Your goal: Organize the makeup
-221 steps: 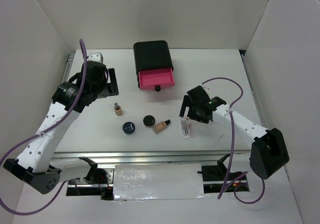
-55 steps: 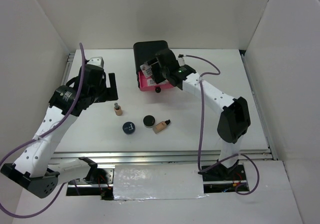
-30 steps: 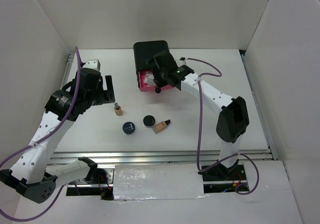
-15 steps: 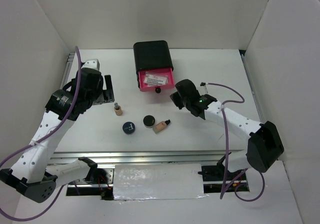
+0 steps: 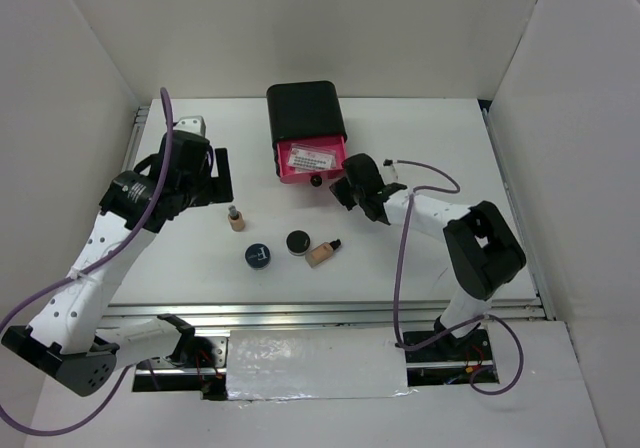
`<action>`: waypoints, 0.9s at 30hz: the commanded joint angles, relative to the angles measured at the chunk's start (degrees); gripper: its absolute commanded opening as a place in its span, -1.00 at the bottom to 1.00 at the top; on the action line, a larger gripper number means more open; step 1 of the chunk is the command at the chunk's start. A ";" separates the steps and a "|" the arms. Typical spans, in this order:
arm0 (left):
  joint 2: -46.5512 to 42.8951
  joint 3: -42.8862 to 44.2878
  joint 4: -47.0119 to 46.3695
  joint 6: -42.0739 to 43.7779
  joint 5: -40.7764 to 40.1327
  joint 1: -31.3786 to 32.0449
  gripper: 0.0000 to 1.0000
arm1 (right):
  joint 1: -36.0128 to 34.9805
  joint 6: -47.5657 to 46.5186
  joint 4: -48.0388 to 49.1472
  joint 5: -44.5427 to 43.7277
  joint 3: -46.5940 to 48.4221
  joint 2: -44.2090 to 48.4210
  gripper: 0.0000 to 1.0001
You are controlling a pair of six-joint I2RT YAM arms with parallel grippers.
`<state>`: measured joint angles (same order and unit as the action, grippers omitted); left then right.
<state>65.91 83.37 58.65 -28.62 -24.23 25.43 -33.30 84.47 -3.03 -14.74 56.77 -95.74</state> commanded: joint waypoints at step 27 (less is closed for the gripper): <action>-1.31 0.65 1.20 -1.08 -5.04 0.06 0.99 | 4.29 -0.53 7.51 9.82 25.14 -16.31 -0.92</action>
<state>65.89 83.72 60.01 -28.88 -27.46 25.43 -29.58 84.29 0.89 -6.52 78.11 -111.04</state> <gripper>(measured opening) 0.994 0.031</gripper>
